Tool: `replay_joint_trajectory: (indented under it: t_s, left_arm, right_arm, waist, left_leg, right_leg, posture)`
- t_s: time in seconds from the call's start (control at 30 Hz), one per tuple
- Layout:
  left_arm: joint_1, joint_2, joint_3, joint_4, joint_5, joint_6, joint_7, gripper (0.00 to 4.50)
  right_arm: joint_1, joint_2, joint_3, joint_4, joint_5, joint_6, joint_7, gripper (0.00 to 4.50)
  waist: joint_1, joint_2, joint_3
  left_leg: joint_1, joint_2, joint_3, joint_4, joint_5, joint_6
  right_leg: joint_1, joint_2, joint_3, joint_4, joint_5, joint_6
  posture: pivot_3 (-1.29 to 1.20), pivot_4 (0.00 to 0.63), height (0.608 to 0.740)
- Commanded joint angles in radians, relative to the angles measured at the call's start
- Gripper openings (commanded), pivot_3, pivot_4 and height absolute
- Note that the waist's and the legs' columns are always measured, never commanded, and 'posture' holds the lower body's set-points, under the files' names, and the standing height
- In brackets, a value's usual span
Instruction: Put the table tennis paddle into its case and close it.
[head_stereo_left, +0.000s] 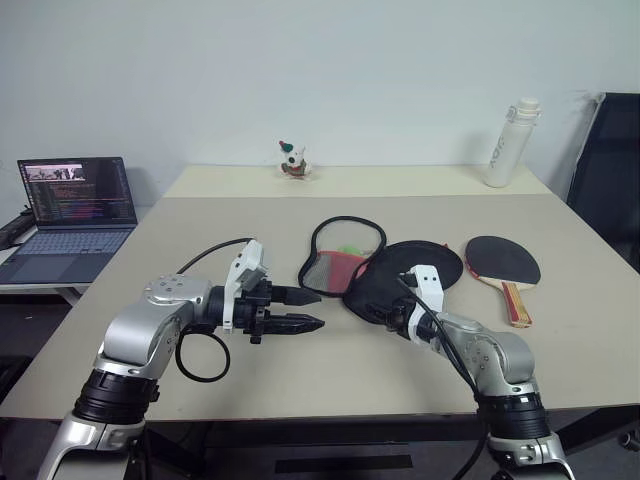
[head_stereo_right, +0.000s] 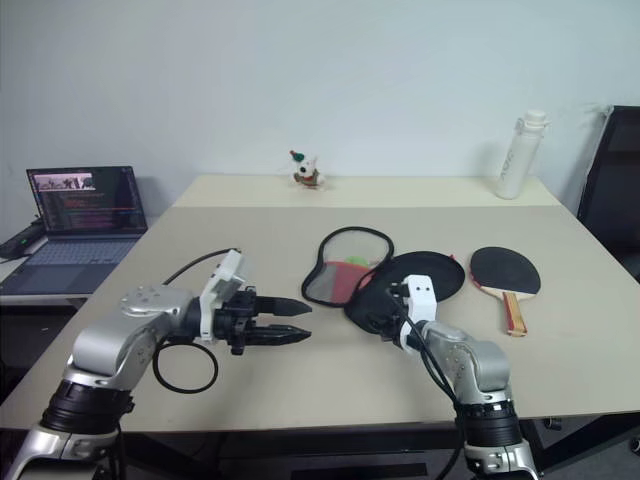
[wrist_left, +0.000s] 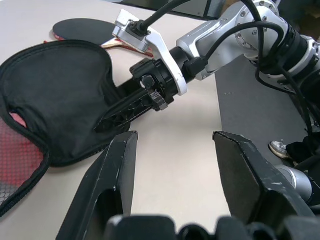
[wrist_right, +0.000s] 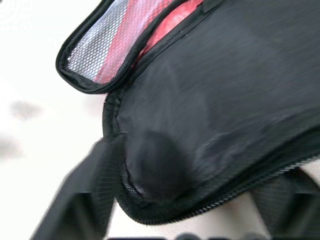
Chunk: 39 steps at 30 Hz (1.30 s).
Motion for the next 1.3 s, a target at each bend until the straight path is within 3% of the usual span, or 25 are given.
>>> replay_joint_trajectory:
  t_s: [0.03, 0.23, 0.27, 0.5, 0.67, 1.03, 1.3]
  left_arm:
    - [0.000, 0.009, 0.005, -0.053, -0.014, -0.005, 0.013, 2.62]
    - [0.019, 0.002, -0.012, -0.082, -0.014, -0.005, 0.031, 2.62]
    - [0.024, -0.001, -0.015, -0.088, -0.015, -0.004, 0.034, 2.62]
    - [0.056, -0.005, -0.038, -0.101, -0.004, -0.029, 0.030, 2.62]
    - [0.064, -0.002, -0.049, -0.094, -0.001, -0.049, 0.026, 2.62]
    - [0.067, 0.005, -0.059, -0.070, 0.023, -0.090, 0.019, 2.62]
    - [0.080, 0.007, -0.060, -0.072, 0.033, -0.107, 0.023, 2.62]
  right_arm:
    - [-0.036, -0.006, -0.049, -0.031, 0.046, 0.026, 0.023, 2.21]
    - [-0.043, -0.113, -0.050, -0.076, 0.102, 0.118, 0.123, 0.17]
    - [-0.042, -0.150, -0.047, -0.089, 0.117, 0.143, 0.154, 0.05]
    - [-0.035, -0.450, 0.054, -0.115, 0.170, 0.212, 0.419, 0.05]
    - [-0.098, -0.597, 0.135, 0.033, 0.108, 0.117, 0.571, 0.05]
    - [-0.312, -0.619, 0.316, 0.481, -0.128, -0.173, 0.792, 0.05]
    - [-0.402, -0.621, 0.364, 0.674, -0.259, -0.289, 0.907, 0.05]
  waist:
    - [0.001, 0.000, 0.000]
    - [0.002, 0.000, 0.000]
    - [0.002, 0.000, 0.000]
    - [0.004, 0.000, 0.000]
    - [0.004, 0.000, 0.000]
    - [0.006, -0.001, 0.001]
    - [0.006, -0.001, 0.001]
  left_leg:
    - [0.000, 0.000, 0.000, 0.000, 0.000, 0.000]
    - [-0.001, 0.000, 0.001, 0.000, 0.000, 0.000]
    - [-0.001, 0.000, 0.001, 0.000, 0.000, 0.000]
    - [-0.001, 0.000, 0.001, 0.000, 0.000, 0.000]
    - [-0.001, 0.000, 0.002, 0.000, 0.000, 0.000]
    - [-0.002, 0.000, 0.002, 0.001, 0.000, 0.000]
    - [-0.002, 0.000, 0.002, 0.001, 0.000, 0.000]
  right_leg:
    - [0.000, 0.000, 0.000, 0.000, 0.000, 0.000]
    - [-0.001, 0.000, 0.000, 0.000, 0.002, -0.004]
    - [-0.001, 0.000, 0.000, 0.000, 0.002, -0.004]
    - [-0.001, 0.000, 0.000, -0.001, 0.000, 0.001]
    - [-0.001, 0.000, 0.000, -0.001, 0.000, 0.001]
    - [-0.002, 0.000, 0.001, -0.001, 0.000, 0.000]
    - [-0.002, 0.000, 0.001, -0.001, 0.001, -0.001]
  posture:
    - [0.00, 0.150, 0.740]
    - [0.00, 0.150, 0.740]
    - [0.00, 0.150, 0.740]
    - [0.00, 0.150, 0.740]
    - [0.00, 0.150, 0.740]
    - [0.00, 0.150, 0.740]
    - [0.00, 0.150, 0.740]
